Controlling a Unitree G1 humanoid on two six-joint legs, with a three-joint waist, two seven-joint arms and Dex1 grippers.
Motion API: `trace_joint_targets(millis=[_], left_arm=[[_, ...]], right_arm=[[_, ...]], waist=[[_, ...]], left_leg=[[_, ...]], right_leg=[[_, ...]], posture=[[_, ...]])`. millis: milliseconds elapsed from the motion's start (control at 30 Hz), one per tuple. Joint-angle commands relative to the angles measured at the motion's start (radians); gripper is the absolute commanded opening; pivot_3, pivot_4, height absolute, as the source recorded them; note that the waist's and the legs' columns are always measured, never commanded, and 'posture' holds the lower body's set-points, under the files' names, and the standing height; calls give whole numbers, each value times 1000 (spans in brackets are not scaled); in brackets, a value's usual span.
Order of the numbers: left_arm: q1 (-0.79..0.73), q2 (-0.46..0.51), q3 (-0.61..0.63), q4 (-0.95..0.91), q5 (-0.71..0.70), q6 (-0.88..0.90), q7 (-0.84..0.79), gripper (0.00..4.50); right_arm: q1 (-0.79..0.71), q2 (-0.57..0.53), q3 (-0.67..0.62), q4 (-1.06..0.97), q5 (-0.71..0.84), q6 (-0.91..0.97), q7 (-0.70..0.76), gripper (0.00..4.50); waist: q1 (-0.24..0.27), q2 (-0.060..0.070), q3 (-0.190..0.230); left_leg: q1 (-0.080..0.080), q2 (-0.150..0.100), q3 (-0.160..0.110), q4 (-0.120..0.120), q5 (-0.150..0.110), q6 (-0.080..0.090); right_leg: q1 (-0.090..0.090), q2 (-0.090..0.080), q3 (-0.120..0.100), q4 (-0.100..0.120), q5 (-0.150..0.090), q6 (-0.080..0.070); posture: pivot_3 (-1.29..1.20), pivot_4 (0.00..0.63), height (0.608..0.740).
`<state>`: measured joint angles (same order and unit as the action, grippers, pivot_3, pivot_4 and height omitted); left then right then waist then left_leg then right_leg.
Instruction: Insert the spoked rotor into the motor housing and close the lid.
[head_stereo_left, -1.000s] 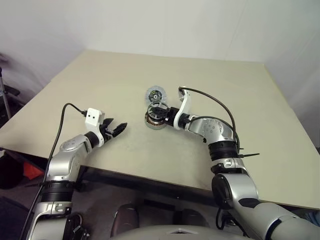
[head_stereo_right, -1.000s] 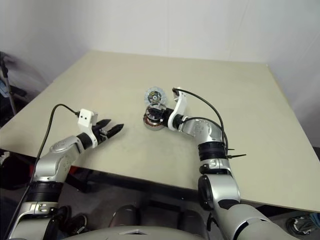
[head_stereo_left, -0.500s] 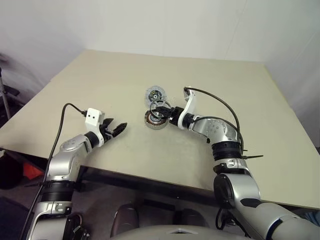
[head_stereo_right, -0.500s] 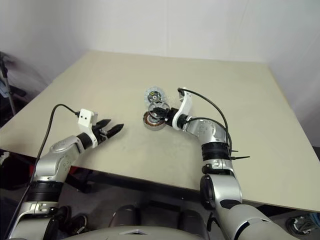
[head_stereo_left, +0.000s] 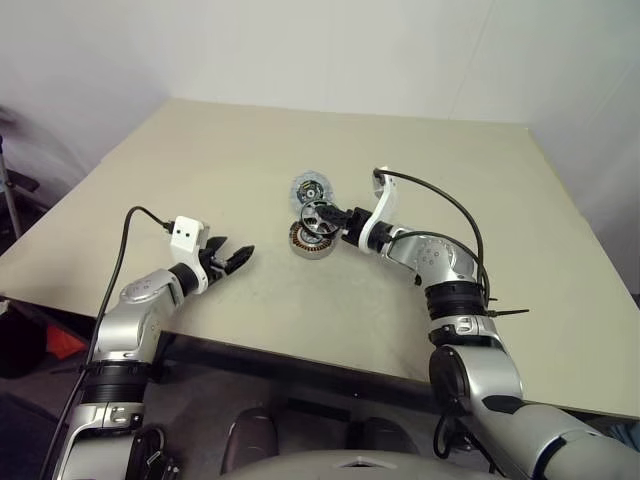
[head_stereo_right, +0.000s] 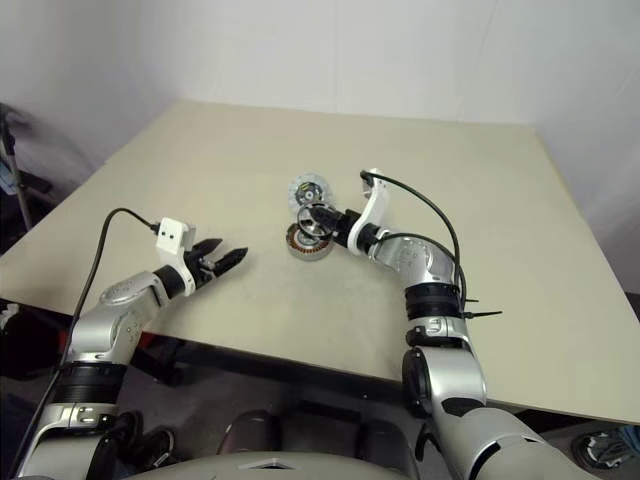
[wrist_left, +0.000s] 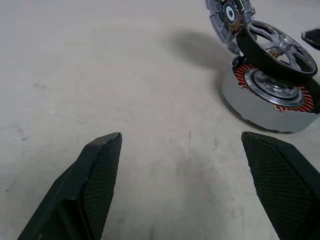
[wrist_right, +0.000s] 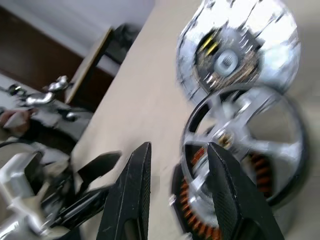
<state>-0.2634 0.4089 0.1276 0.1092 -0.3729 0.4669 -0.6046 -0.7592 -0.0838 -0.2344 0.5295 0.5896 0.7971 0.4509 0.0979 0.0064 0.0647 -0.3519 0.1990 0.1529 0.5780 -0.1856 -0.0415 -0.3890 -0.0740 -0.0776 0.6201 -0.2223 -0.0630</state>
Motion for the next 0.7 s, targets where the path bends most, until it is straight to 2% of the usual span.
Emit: trace_joint_targets(millis=[33, 167, 300, 700], left_arm=[[-16, 5, 16, -21, -7, -16, -3, 4042], [-15, 2, 13, -19, -6, -18, -4, 4042], [-16, 2, 12, -18, -7, -18, -5, 4042], [-23, 5, 10, -11, -4, -19, -9, 4042]], right_arm=[[-73, -28, -47, 34, 5, -59, 0, 1950], [-129, -93, -123, 159, 9, -82, -47, 1950], [-124, -118, -146, 180, 20, -46, -40, 1950], [-83, -48, -169, 140, 56, 100, -61, 1950]], waist=[[0, 0, 0], [1, 0, 0], [0, 0, 0], [-1, 0, 0]], left_leg=[[0, 0, 0, 0, 0, 0], [-1, 0, 0, 0, 0, 0], [-1, 0, 1, 0, 0, 1], [-2, 1, 1, 0, -1, 1]], right_leg=[[0, 0, 0, 0, 0, 0], [0, 0, 0, 0, 0, 0], [-1, 0, 0, 0, 0, 0], [-2, 1, 0, 0, 0, -1]], posture=[[0, 0, 740], [0, 0, 740], [0, 0, 740], [0, 0, 740]])
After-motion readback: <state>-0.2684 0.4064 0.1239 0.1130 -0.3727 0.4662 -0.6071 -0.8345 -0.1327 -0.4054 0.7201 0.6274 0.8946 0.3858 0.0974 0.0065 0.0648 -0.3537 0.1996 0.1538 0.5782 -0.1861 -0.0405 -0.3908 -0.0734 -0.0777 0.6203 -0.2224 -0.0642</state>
